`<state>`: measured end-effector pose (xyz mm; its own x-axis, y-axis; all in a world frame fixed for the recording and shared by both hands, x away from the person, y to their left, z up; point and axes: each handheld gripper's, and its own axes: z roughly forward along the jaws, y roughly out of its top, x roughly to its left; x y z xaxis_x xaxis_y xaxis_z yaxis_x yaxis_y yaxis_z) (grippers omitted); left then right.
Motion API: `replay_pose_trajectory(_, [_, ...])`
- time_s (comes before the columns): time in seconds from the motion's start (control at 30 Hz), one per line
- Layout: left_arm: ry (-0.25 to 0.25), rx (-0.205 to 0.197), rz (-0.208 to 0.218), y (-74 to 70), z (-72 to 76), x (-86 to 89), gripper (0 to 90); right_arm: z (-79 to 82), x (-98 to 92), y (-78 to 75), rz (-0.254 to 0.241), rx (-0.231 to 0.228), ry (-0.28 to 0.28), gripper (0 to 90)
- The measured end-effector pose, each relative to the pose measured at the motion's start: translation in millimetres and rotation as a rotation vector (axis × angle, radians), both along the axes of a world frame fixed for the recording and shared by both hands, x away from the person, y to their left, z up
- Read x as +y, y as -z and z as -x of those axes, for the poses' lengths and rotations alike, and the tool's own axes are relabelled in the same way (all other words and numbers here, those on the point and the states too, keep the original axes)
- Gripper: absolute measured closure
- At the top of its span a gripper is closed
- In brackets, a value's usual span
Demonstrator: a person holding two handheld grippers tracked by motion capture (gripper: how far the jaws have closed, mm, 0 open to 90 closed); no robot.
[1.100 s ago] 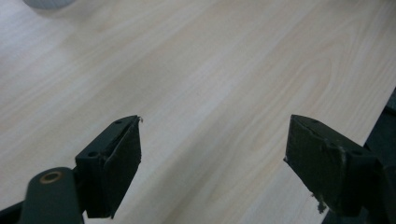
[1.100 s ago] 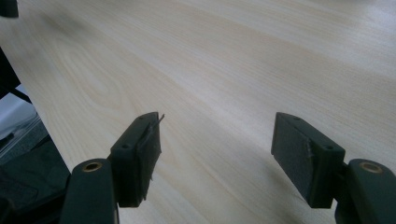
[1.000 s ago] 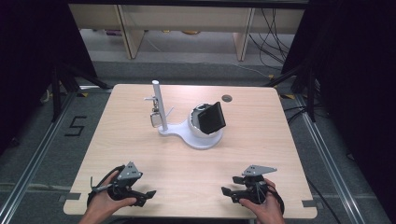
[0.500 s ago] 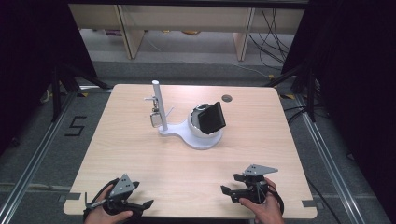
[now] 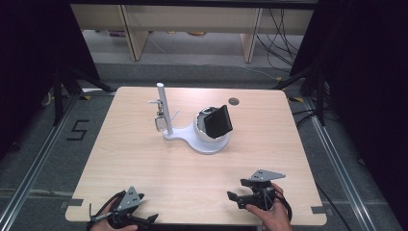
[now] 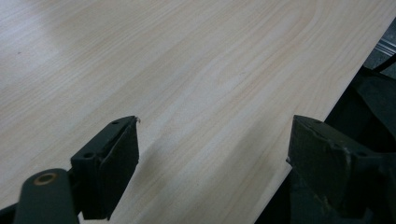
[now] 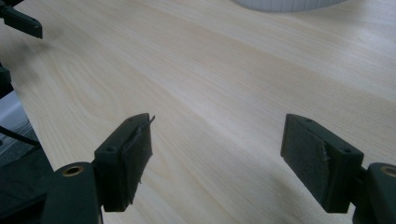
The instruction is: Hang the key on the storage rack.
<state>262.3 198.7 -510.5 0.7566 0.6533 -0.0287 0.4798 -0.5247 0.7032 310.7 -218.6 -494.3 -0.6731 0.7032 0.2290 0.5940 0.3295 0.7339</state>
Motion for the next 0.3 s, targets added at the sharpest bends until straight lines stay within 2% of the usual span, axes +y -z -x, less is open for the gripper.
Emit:
replay_pose_trajectory(0.03, [-0.011, 0.006, -0.004, 0.6, -0.1, -0.2, 16.2, 0.2, -0.1, 0.5, -0.005, 0.009, 0.007, 25.3])
replay_pose_trajectory(0.07, [-0.001, -0.002, -0.002, 1.1, -1.3, 0.0, 16.2, 0.0, -0.4, 0.7, -0.005, 0.009, 0.004, 25.3])
replay_pose_trajectory(0.1, [-0.005, 0.001, -0.017, 0.7, -2.0, 1.1, 16.2, -0.6, -0.1, 1.5, -0.016, 0.008, -0.001, 25.3])
replay_pose_trajectory(0.17, [-0.010, 0.004, -0.014, 0.9, -2.6, 1.7, 16.2, -0.9, 0.0, 1.7, -0.023, 0.025, 0.000, 25.2])
replay_pose_trajectory(0.2, [-0.013, 0.017, -0.014, 0.7, -1.5, 1.8, 16.2, -0.9, -0.3, 1.8, -0.021, 0.025, 0.002, 25.1])
replay_pose_trajectory(0.23, [-0.024, 0.012, -0.012, 1.5, -2.0, 1.3, 16.2, 1.3, 1.0, 1.4, -0.034, 0.053, 0.020, 25.1])
replay_pose_trajectory(0.27, [-0.017, 0.009, -0.030, 1.4, -3.7, 1.7, 16.2, 0.1, 0.2, 1.9, -0.027, 0.035, 0.012, 25.0])
replay_pose_trajectory(0.3, [-0.024, 0.010, -0.026, 1.8, -4.4, 0.9, 16.2, -2.4, -1.9, 2.5, -0.006, 0.016, 0.007, 24.8])
